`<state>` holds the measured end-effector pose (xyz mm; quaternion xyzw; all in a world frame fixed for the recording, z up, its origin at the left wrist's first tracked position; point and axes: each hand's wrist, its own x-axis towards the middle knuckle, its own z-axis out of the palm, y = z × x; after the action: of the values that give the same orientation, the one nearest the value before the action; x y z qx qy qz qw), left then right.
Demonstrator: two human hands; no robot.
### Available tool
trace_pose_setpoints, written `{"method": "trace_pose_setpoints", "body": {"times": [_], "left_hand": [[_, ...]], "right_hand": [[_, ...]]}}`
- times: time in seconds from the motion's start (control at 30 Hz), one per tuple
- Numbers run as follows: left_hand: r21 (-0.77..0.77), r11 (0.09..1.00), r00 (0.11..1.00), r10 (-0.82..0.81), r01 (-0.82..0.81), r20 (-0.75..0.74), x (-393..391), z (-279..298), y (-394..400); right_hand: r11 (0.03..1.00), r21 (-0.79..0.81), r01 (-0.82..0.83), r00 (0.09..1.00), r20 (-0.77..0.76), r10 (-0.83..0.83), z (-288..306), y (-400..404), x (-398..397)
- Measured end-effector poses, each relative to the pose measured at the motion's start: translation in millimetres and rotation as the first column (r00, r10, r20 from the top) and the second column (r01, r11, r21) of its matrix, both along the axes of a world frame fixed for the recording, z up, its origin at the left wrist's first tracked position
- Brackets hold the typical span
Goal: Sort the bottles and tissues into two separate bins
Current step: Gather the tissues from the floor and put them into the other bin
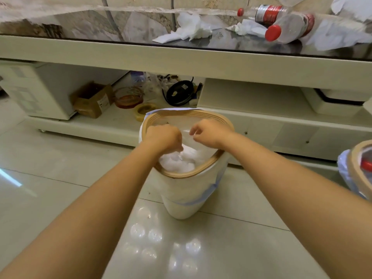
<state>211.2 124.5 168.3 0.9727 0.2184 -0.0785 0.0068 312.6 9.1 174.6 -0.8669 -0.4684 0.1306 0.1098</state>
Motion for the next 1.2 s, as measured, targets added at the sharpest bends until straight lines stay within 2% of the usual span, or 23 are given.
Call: {"method": "trace_pose_setpoints", "body": {"times": [0.1, 0.23, 0.4, 0.53, 0.6, 0.67, 0.73, 0.83, 0.93, 1.2], "left_hand": [[-0.069, 0.998, 0.975, 0.003, 0.012, 0.223, -17.8, 16.4, -9.9], [-0.118, 0.987, 0.896, -0.048, 0.11, 0.441, -31.7, 26.3, -36.7], [-0.127, 0.969, 0.847, -0.119, 0.214, 0.519, -45.6, 27.9, -92.4], [-0.014, 0.933, 0.77, -0.287, 0.359, 0.57, -64.2, 14.5, -134.4], [0.064, 0.904, 0.74, -0.385, 0.423, 0.551, -74.7, -0.6, -154.8], [0.07, 0.876, 0.737, -0.441, 0.476, 0.512, -85.7, -19.0, -174.0], [-0.007, 0.846, 0.753, -0.471, 0.534, 0.46, -97.6, -43.9, -193.8], [-0.094, 0.789, 0.782, -0.573, 0.607, 0.244, -117.5, -89.4, -224.3], [-0.144, 0.717, 0.73, -0.68, 0.682, 0.07, -137.8, -127.2, -248.6], [-0.309, 0.633, 0.646, -0.76, 0.71, -0.073, -167.4, -168.7, -291.7]], "right_hand": [[0.993, 0.115, -0.041, 0.999, 0.04, 0.036, 15.0, -28.7, -1.1], [0.967, 0.24, -0.086, 0.996, 0.05, 0.077, 25.5, -75.1, -14.3], [0.937, 0.328, -0.118, 0.993, 0.041, 0.11, 23.3, -145.1, -42.3], [0.933, 0.347, -0.091, 0.995, -0.015, 0.103, 10.9, -208.6, -59.8], [0.938, 0.341, -0.068, 0.995, -0.046, 0.089, 2.3, -238.6, -67.8], [0.946, 0.324, -0.034, 0.995, -0.078, 0.062, -7.9, -265.6, -76.4], [0.96, 0.278, -0.029, 0.994, -0.094, 0.057, -22.0, -291.0, -85.7], [0.979, 0.203, -0.035, 0.988, -0.138, 0.064, -48.8, -323.0, -102.5], [0.992, 0.117, -0.043, 0.979, -0.193, 0.065, -80.1, -345.8, -122.2], [0.988, -0.039, -0.148, 0.938, -0.322, 0.128, -143.6, -386.9, -165.4]]}}
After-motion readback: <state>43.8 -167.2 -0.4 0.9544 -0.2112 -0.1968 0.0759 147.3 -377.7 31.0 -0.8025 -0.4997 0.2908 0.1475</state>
